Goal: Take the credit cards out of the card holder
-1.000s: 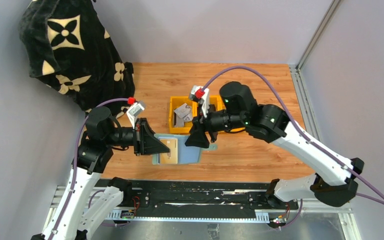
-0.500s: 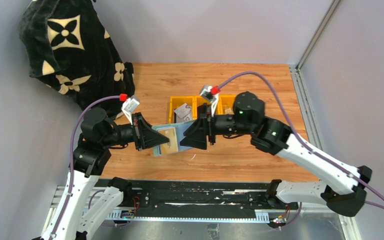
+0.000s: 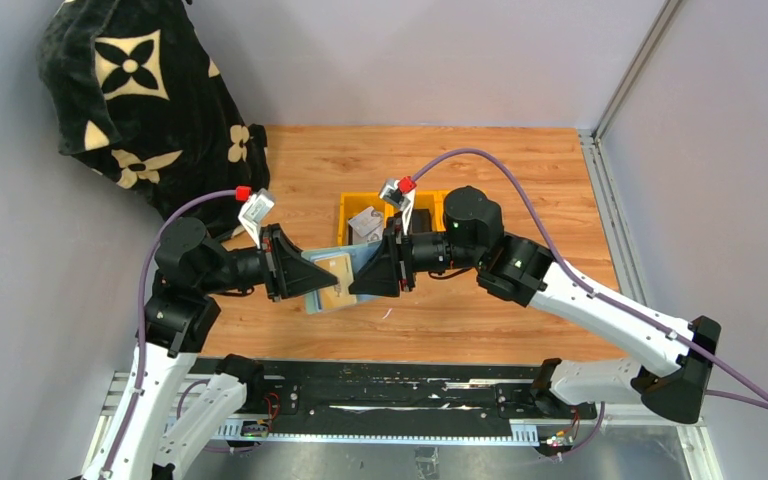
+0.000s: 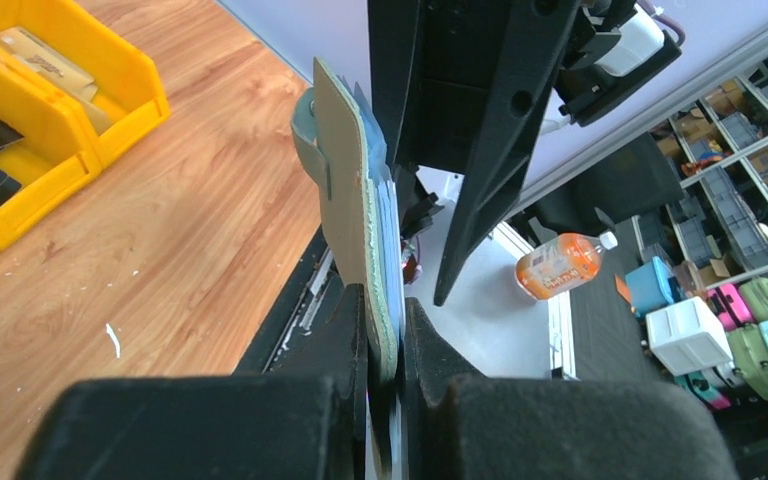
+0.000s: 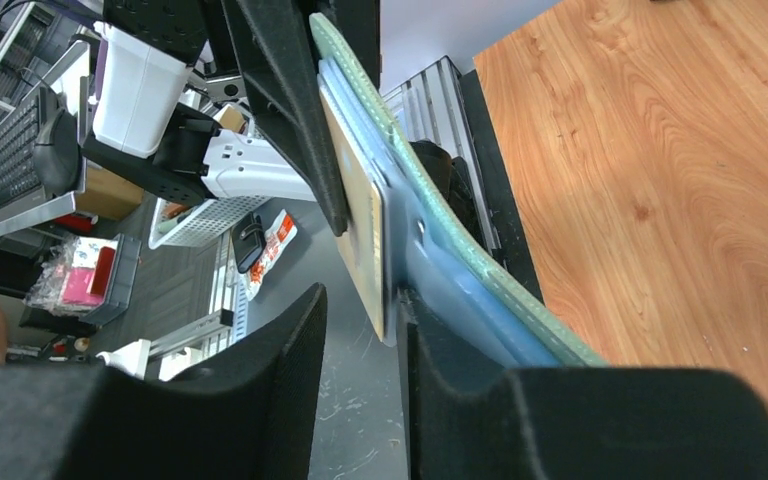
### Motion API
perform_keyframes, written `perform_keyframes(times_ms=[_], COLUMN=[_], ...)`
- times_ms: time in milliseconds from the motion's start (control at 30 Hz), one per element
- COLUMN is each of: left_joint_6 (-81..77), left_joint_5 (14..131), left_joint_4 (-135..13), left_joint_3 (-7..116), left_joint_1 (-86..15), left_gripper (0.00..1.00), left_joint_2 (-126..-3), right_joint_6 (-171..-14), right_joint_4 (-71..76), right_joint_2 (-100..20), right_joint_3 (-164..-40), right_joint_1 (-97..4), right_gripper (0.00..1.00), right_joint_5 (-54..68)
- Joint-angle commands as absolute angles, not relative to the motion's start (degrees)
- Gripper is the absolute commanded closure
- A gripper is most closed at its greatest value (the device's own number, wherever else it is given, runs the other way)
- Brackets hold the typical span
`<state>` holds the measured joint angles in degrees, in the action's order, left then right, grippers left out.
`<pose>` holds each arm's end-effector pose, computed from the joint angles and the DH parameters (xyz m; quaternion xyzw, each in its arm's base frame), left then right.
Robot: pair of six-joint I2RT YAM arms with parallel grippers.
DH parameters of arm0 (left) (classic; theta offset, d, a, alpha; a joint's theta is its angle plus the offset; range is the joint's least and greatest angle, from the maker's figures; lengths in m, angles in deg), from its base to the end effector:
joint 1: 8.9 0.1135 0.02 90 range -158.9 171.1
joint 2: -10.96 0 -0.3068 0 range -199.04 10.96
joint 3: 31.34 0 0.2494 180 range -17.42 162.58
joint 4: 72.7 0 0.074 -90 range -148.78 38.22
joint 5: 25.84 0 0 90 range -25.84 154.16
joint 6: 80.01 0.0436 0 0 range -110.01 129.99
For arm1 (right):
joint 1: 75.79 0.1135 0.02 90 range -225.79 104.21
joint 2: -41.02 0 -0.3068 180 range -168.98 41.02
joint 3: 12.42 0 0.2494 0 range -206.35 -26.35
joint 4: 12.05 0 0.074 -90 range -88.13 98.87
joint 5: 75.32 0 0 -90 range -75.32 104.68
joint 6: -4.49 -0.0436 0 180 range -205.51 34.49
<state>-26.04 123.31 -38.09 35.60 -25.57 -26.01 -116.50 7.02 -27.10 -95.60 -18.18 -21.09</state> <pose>0.0726 -0.0608 0.4148 0.2223 0.6865 -0.5868 0.3673 0.1154 0.2295 0.4554 -0.3641 0.6292 0.6140 0.3076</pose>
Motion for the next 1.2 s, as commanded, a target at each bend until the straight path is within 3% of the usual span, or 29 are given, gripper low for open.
perform_keyframes(times_ms=[0,100,200,300,433,1067,1167], left_joint_6=[-29.3,-29.7,-30.9,-34.7,-39.3,-37.3,-36.5], left_joint_5=[126.1,126.8,128.1,130.2,132.7,137.0,137.0], left_joint_4=[-42.7,-43.1,-43.7,-47.0,-50.8,-48.1,-47.4], left_joint_3=[36.3,36.2,35.3,33.0,31.0,34.6,35.0], left_joint_1=[-25.8,-25.8,-25.8,-25.8,-25.8,-25.8,-25.8], left_gripper=[1.00,0.97,0.83,0.72,0.69,0.88,0.95], left_joint_2=[-25.1,-24.8,-24.3,-23.6,-22.9,-25.0,-25.3], right_joint_6=[-118.0,-118.6,-119.8,-121.0,-122.2,-119.6,-119.2], right_joint_4=[2.9,2.4,-1.4,-4.2,-6.3,-1.0,-0.7], right_joint_2=[-28.7,-28.1,-26.6,-25.6,-24.9,-20.6,-20.3], right_joint_3=[-96.1,-95.5,-94.0,-92.3,-90.8,-89.2,-89.0], right_joint_1=[-17.8,-17.9,-17.9,-17.9,-17.9,-19.3,-19.4], right_gripper=[0.70,0.86,1.00,1.00,1.00,1.00,1.00], right_joint_5=[-22.3,-22.3,-22.5,-23.1,-24.0,-21.9,-21.9])
